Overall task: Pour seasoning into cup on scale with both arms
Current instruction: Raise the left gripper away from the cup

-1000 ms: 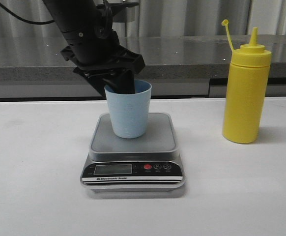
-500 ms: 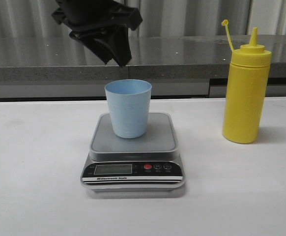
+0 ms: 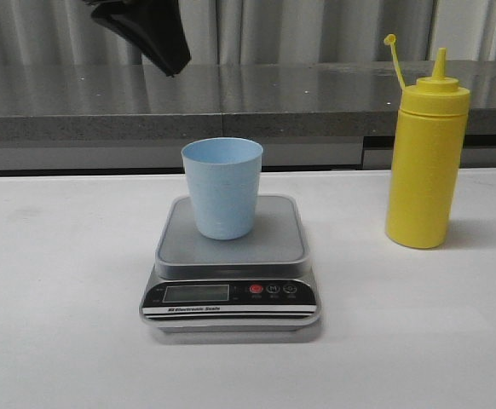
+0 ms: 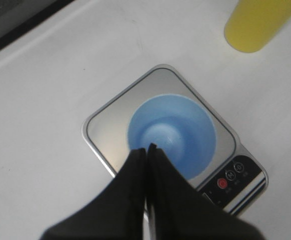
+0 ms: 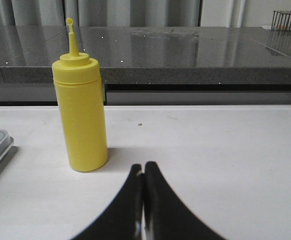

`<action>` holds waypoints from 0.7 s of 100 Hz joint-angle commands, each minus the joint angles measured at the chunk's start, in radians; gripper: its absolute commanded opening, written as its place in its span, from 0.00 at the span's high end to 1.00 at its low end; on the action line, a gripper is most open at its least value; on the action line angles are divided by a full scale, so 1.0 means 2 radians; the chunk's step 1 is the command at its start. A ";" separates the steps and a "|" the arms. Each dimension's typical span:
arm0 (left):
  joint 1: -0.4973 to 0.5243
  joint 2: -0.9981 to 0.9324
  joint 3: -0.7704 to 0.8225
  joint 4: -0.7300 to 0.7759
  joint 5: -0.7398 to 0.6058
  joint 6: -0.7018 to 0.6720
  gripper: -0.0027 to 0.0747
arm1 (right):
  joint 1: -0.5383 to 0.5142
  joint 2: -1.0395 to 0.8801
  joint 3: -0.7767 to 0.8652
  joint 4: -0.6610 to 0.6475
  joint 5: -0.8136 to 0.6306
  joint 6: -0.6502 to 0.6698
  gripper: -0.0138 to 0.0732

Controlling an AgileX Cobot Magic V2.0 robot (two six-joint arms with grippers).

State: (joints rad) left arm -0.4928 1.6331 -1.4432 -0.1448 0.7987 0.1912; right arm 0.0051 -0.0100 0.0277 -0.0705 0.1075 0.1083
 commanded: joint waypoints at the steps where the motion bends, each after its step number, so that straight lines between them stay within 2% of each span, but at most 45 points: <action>1: 0.019 -0.047 0.017 -0.015 -0.044 -0.011 0.99 | 0.001 -0.010 -0.009 -0.006 -0.037 -0.001 0.92; 39: 0.106 -0.184 0.176 -0.033 -0.098 -0.015 0.99 | 0.001 -0.010 -0.009 -0.006 -0.037 -0.001 0.92; 70: 0.117 -0.329 0.302 -0.036 -0.169 -0.015 0.99 | 0.001 -0.010 -0.009 -0.006 -0.037 -0.001 0.92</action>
State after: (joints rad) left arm -0.2616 1.0592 -0.8677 -0.1962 0.5652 0.1714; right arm 0.0051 -0.0100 0.0277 -0.0705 0.1075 0.1083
